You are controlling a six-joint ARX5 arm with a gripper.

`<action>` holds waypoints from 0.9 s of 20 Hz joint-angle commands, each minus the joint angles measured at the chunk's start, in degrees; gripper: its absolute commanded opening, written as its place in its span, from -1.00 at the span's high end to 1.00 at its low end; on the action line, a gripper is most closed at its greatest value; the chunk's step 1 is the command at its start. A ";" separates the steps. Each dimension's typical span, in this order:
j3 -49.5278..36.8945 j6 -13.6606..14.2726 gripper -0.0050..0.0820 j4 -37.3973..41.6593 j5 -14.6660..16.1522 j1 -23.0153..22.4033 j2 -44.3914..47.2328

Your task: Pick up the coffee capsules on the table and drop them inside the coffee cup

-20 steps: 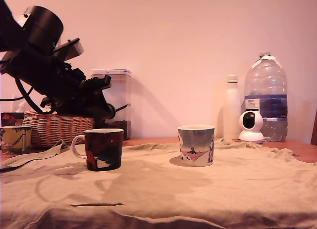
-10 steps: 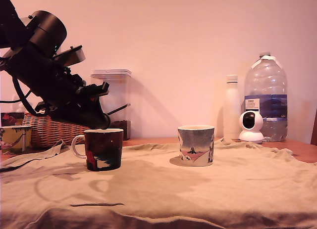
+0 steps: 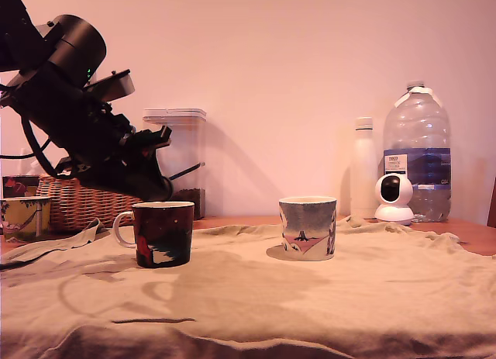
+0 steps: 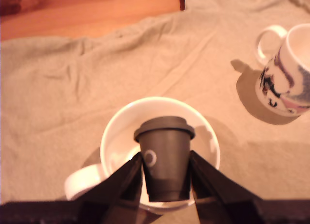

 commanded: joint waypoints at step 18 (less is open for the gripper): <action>0.48 0.98 0.80 -2.23 0.11 0.11 -3.48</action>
